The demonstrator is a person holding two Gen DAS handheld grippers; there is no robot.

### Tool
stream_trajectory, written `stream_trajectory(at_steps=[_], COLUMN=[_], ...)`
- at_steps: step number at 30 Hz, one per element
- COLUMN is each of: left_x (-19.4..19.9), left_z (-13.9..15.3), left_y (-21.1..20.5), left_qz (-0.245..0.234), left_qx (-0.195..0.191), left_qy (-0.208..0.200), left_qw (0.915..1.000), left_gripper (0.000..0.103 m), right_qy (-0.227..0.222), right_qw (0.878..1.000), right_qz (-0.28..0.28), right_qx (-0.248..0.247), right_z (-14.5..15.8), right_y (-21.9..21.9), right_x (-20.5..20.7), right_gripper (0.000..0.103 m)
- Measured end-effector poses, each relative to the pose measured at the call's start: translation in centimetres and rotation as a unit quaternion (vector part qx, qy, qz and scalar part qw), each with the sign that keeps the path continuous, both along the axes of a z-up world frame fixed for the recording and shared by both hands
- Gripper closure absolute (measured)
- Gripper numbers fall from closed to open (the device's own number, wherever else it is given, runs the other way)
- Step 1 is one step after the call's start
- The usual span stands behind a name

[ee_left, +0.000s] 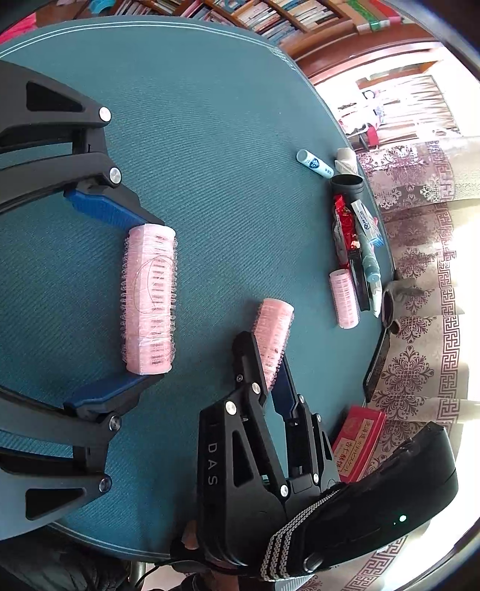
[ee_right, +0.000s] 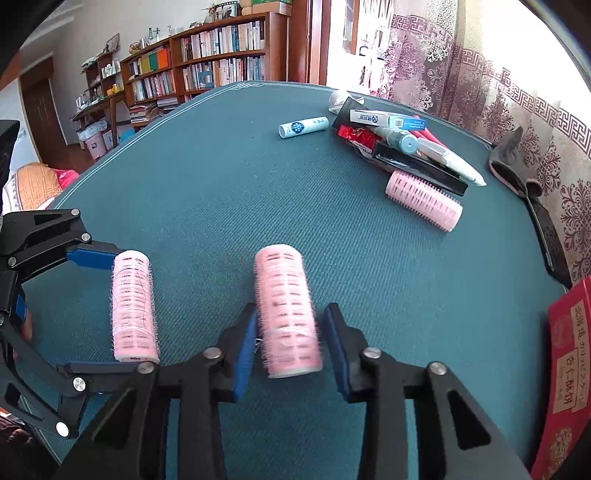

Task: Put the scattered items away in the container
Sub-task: 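Take one pink roller from the left tool with the right tool, then drop the roller into the red tin with the right tool while the left tool drops its roller there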

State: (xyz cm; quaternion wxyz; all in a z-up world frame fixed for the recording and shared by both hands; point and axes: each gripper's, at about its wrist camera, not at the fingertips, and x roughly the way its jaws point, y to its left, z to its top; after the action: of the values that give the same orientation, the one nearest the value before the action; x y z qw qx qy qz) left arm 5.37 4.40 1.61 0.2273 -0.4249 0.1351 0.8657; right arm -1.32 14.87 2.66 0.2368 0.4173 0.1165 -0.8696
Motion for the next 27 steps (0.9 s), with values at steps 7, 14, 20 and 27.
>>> stream_trajectory(at_steps=[7, 14, 20, 27], left_x=[-0.4, -2.0, -2.5, -2.9], left_z=[1.0, 2.4, 3.1, 4.4], left_y=[0.9, 3.6, 7.2, 11.8], left_qz=[0.010, 0.006, -0.032, -0.071], left_qx=[0.014, 0.037, 0.028, 0.036], left_qy=[0.020, 0.035, 0.040, 0.043], left_qw=[0.9996, 0.9987, 0.9983, 0.9958], left_gripper=[0.030, 0.030, 0.030, 0.030], right_qy=[-0.010, 0.041, 0.099, 0.110], right_qw=[0.998, 0.987, 0.958, 0.925], right_qz=[-0.046, -0.136, -0.254, -0.352], right_qx=[-0.041, -0.070, -0.083, -0.094], right_z=[0.8, 4.8, 7.9, 8.3], right_y=[2.1, 8.4, 16.3, 24.1], right_x=[1.1, 3.6, 6.2, 8.3], right_gripper=[0.071, 0.071, 0.071, 0.071])
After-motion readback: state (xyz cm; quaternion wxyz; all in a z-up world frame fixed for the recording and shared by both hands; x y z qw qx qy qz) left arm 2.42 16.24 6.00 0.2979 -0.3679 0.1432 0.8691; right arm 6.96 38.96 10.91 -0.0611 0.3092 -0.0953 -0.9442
